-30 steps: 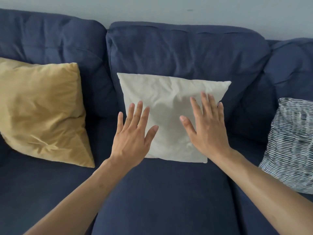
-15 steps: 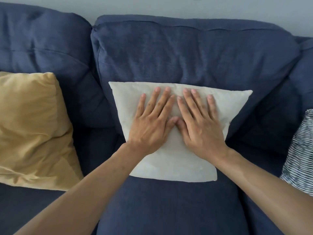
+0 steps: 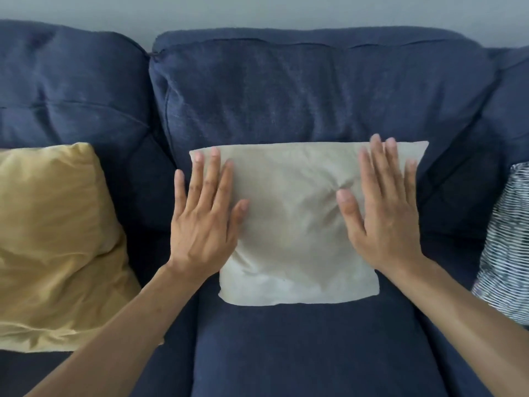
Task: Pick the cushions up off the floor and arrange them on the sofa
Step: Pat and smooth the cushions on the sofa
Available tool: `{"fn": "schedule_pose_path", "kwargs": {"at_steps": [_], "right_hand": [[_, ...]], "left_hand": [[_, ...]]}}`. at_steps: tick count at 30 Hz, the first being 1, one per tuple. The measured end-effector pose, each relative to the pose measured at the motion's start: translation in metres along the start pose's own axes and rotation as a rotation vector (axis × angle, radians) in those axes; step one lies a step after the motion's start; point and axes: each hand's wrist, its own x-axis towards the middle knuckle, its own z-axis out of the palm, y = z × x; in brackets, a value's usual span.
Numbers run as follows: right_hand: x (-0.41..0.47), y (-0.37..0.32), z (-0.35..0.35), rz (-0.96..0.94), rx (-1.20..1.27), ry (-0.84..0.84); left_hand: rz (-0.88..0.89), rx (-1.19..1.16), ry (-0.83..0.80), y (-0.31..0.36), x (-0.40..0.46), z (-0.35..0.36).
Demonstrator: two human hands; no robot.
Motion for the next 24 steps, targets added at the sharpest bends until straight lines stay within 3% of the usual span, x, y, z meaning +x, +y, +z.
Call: {"fn": "schedule_pose_path", "kwargs": {"at_steps": [3,5,12,18,20,24], "right_hand": [[0.001,-0.037,0.014,-0.269,0.032,-0.069],[0.003,-0.043,0.033,-0.29,-0.007,-0.093],[0.008,0.0,0.051,-0.154,-0.236,-0.016],[-0.003,0.026,0.027,0.222,-0.157,0.008],[-0.017,0.012,0.02,0.098,-0.123,0.021],[-0.057,-0.025,0.037,-0.286,-0.102,-0.12]], "left_hand": [[0.237,-0.039,0.041,0.035,0.007,0.006],[0.287,-0.055,0.027,0.05,0.017,0.019],[0.192,0.11,-0.067,0.001,0.032,0.038],[-0.025,0.072,-0.076,-0.023,0.005,0.023],[-0.014,0.045,-0.044,-0.01,-0.011,0.018],[0.286,0.008,-0.009,0.041,-0.043,0.033]]}}
